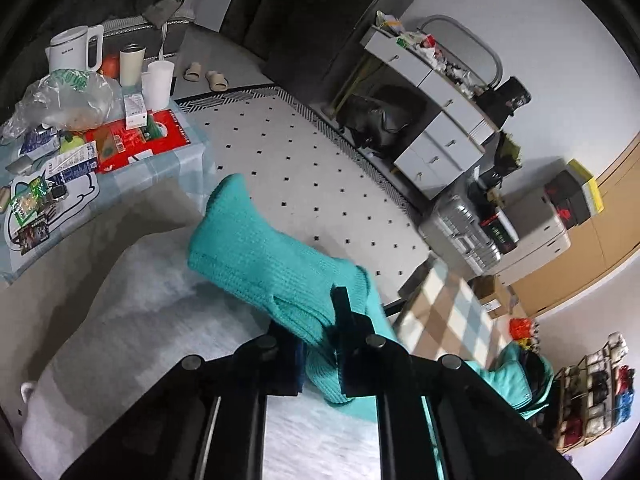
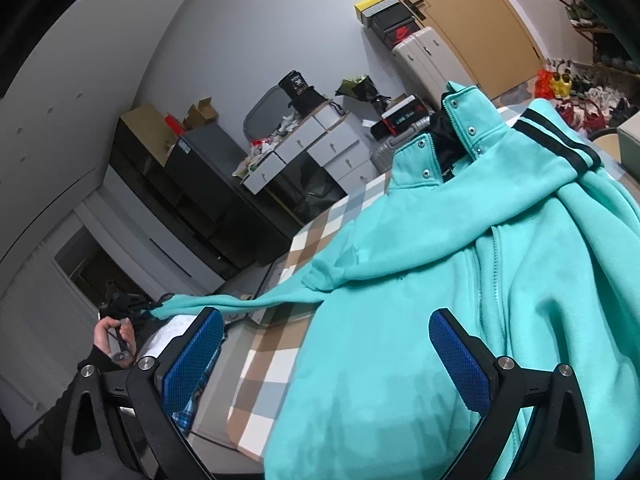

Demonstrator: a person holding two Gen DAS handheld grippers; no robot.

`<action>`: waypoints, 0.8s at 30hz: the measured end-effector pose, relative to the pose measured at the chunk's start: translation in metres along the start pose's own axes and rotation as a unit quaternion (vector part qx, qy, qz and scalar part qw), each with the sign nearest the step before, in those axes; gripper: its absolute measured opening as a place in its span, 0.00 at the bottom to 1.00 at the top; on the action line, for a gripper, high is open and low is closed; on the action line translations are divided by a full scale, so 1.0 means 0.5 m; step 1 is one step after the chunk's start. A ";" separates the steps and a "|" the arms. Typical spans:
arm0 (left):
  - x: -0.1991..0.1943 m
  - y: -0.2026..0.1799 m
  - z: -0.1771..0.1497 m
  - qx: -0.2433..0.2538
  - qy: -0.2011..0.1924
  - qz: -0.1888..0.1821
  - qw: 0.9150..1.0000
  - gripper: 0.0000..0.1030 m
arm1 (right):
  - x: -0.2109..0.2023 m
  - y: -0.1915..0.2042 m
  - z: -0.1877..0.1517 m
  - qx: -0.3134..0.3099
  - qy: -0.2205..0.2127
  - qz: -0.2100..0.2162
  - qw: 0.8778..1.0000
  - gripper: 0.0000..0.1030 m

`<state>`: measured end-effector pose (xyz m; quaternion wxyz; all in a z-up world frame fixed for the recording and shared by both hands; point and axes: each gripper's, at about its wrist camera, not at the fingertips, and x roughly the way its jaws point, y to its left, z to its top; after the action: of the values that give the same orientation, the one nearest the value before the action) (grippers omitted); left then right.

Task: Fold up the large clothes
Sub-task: 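Grasp the other sleeve cuff with the left tool and lift it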

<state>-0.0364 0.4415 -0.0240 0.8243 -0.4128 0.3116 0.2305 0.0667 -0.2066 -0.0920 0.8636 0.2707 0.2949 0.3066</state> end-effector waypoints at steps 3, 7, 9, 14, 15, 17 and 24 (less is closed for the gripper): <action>-0.040 -0.056 0.012 0.023 -0.019 -0.030 0.999 0.06 | -0.004 -0.004 0.003 0.005 -0.002 -0.003 1.000 1.00; -0.126 -0.226 0.010 0.119 -0.057 -0.075 0.988 0.06 | -0.015 0.001 0.009 -0.002 -0.015 -0.011 1.000 1.00; -0.166 -0.323 -0.005 0.163 -0.064 -0.110 0.978 0.06 | -0.022 -0.001 0.011 -0.002 -0.021 -0.018 1.000 1.00; -0.242 -0.567 -0.095 0.265 -0.074 -0.190 0.942 0.06 | -0.045 -0.031 0.033 0.006 -0.023 -0.061 0.998 1.00; -0.247 -0.622 -0.126 0.290 -0.066 -0.209 0.932 0.06 | -0.056 -0.042 0.040 0.008 -0.031 -0.079 0.996 1.00; -0.239 -0.720 -0.194 0.336 -0.038 -0.240 0.910 0.06 | -0.092 -0.069 0.052 0.014 -0.063 -0.117 0.991 1.00; -0.092 -0.955 -0.476 0.431 0.082 -0.288 0.851 0.06 | -0.164 -0.158 0.072 0.064 -0.098 -0.209 0.971 1.00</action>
<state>0.1588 -0.0243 0.1543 0.9202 -0.1053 0.3135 -0.2093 0.0677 -0.3260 -0.0905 0.9142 0.2862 0.2776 0.0722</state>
